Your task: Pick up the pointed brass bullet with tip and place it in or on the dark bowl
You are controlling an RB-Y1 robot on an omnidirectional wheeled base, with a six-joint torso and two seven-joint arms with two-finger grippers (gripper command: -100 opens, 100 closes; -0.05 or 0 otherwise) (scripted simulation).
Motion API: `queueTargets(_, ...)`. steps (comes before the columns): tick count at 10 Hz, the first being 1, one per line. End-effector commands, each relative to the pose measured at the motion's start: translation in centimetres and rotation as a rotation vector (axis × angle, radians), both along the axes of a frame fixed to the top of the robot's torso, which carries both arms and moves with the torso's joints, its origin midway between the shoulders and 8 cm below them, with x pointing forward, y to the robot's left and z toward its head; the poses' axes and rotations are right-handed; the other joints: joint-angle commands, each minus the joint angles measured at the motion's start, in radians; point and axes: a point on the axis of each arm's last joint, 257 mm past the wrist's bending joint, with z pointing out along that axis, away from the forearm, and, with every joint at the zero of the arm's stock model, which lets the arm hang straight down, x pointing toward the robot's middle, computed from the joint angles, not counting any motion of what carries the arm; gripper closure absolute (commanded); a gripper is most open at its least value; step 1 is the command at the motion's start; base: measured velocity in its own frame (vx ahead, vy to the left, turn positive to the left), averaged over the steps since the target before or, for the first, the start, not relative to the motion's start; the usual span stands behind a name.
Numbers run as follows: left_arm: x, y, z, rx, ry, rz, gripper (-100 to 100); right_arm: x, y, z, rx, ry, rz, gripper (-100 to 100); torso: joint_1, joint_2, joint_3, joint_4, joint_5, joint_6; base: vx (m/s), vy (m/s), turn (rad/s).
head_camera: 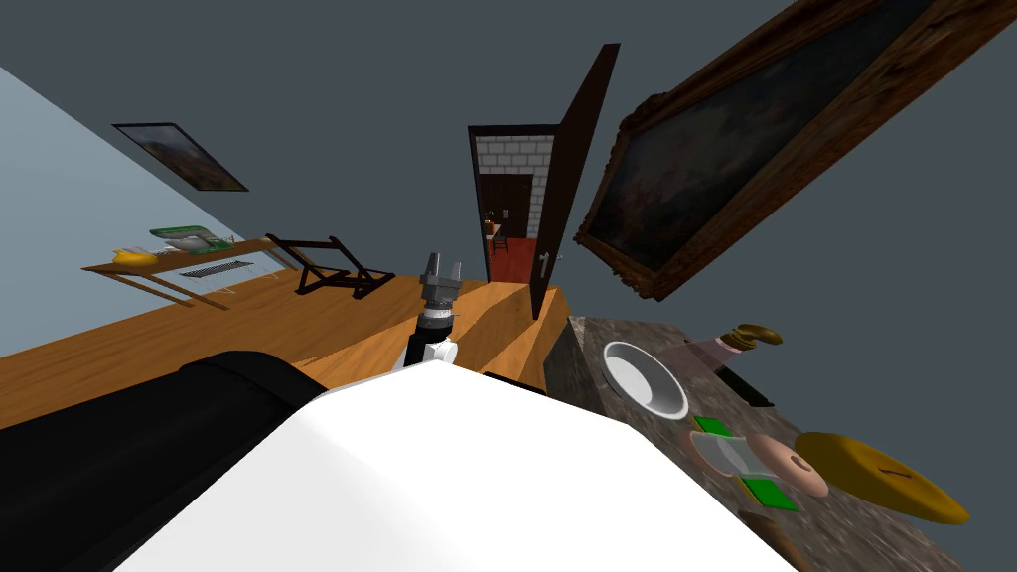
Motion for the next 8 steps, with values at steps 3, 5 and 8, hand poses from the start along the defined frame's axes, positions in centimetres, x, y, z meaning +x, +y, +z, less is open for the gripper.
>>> queueTargets(3,0.0,0.0,0.0,0.000,0.000,0.000,0,0.0,-0.2,-0.8,0.001,-0.003,-0.003,-100,0.001,0.004,0.003,0.001,0.000,0.000,0.004,-0.008,0.004)
queueTargets(5,0.0,0.0,0.0,0.000,0.000,0.000,0,0.0,-0.3,-1.3,0.002,-0.004,-0.003,-100,0.000,0.005,0.003,0.001,0.000,0.000,-0.005,-0.009,0.003)
queueTargets(8,0.0,0.0,0.0,0.000,0.000,0.000,0,0.1,-0.5,-2.1,0.004,-0.005,-0.004,-100,0.000,0.005,0.003,0.001,0.000,0.000,-0.003,-0.008,0.003)
